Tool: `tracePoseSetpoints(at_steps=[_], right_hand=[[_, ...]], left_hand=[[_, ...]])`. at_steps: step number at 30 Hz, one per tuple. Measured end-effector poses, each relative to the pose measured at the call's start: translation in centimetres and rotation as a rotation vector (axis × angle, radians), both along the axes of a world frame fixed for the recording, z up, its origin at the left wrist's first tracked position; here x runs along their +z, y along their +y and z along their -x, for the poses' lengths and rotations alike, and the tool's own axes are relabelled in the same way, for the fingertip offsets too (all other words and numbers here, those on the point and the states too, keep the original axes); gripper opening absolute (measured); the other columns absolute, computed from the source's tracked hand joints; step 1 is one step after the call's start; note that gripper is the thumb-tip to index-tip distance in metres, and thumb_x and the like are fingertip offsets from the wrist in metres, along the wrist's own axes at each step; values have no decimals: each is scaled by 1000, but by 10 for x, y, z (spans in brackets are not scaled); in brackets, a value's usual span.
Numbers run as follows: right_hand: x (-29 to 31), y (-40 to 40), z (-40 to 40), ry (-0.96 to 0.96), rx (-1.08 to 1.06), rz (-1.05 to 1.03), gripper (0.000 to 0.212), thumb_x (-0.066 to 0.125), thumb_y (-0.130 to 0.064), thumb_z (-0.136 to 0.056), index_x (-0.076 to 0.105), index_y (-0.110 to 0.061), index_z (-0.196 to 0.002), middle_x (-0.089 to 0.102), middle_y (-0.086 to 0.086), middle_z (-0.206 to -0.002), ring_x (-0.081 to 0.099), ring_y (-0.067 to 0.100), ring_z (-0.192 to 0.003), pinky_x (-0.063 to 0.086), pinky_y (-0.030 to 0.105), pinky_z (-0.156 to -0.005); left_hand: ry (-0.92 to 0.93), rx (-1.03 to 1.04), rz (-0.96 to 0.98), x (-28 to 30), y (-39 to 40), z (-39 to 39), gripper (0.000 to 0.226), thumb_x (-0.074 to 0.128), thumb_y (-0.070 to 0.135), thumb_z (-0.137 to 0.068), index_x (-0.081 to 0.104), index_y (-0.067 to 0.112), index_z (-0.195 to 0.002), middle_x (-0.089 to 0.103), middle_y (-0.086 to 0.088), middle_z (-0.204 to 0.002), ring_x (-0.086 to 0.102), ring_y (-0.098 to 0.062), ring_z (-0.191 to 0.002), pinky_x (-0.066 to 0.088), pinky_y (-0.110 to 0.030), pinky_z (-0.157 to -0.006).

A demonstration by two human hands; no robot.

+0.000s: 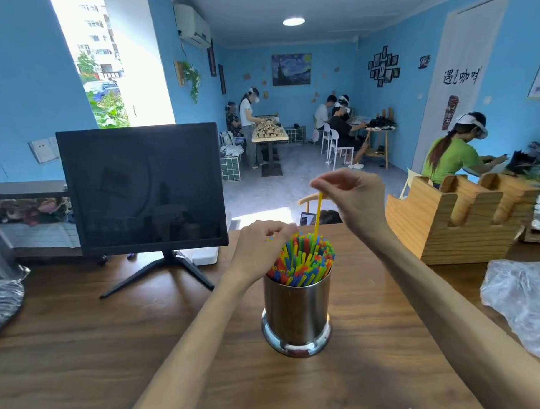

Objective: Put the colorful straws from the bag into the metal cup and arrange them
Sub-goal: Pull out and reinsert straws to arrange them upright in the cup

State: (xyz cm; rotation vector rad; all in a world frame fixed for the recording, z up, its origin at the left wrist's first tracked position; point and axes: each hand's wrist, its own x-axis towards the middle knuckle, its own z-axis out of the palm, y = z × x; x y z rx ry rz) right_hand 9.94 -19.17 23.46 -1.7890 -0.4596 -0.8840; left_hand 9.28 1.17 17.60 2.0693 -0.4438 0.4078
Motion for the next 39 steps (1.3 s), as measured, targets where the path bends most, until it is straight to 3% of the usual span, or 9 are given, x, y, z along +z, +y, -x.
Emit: tracePoseSetpoints(at_steps=[5, 10, 14, 20, 24, 27, 31, 35, 39], right_hand=[[21, 11, 14, -136, 54, -292, 8, 83, -23, -86, 76, -25, -90, 76, -10, -80, 75, 21, -73, 57, 27, -64], [20, 15, 20, -208, 74, -446, 7, 82, -20, -86, 77, -22, -91, 78, -1, -80, 76, 21, -72, 58, 26, -64], [6, 3, 19, -79, 107, -541, 11, 82, -13, -86, 77, -23, -90, 78, -4, -78, 74, 17, -69, 60, 27, -67], [-43, 10, 22, 216, 143, -39, 11, 88, -16, -77, 82, -12, -85, 78, -3, -79, 73, 9, -76, 56, 21, -73], [-49, 10, 14, 352, 224, 336, 12, 88, -23, -79, 82, -13, -81, 77, -5, -78, 69, 3, -78, 54, 21, -74], [-39, 5, -1, 492, 323, 347, 12, 83, -27, -85, 80, -17, -80, 78, -2, -79, 71, 7, -78, 57, 32, -79], [-38, 10, -29, 443, 154, 133, 15, 78, -33, -90, 76, -18, -93, 76, 1, -88, 71, 16, -85, 56, 37, -82], [-42, 19, -54, 602, 168, 447, 30, 69, -38, -96, 75, -16, -116, 73, 0, -108, 65, 12, -98, 50, 26, -81], [-48, 25, -61, 673, 209, 522, 24, 68, -36, -98, 80, -15, -101, 73, -8, -87, 66, 3, -81, 51, 18, -70]], left_hand=[[53, -80, 56, 15, -9, 0, 31, 57, 43, -102, 63, 39, -132, 62, 23, -125, 55, 4, -118, 41, -14, -93], [107, -233, 92, 21, -10, 3, 20, 56, 37, -105, 76, 38, -100, 77, 14, -96, 68, -1, -98, 49, -14, -87], [159, -181, 595, 33, 16, 3, 11, 84, 37, -75, 83, 27, -77, 78, -1, -77, 71, -9, -73, 55, -18, -68], [166, -138, 989, 48, 36, -5, 14, 82, 34, -70, 80, 20, -69, 68, 5, -67, 64, -4, -62, 56, -18, -62], [40, -88, 787, 47, 8, -1, 19, 74, 16, -92, 76, 16, -111, 77, 1, -83, 70, -13, -74, 58, -24, -67], [-92, -72, 545, 39, 0, 0, 47, 73, 10, -95, 58, 34, -133, 79, -2, -87, 76, -19, -73, 60, -27, -63], [-105, -46, 240, 22, -4, -2, 42, 76, 22, -91, 61, 50, -117, 74, 15, -89, 74, -12, -66, 61, -33, -64], [-69, 27, -108, -2, 3, -6, 7, 79, 39, -85, 80, 37, -91, 72, 18, -86, 67, -6, -90, 56, -42, -87], [-8, 75, -64, -8, 11, -7, 25, 67, 56, -88, 81, 35, -91, 71, 20, -94, 64, 1, -95, 58, -36, -84]])
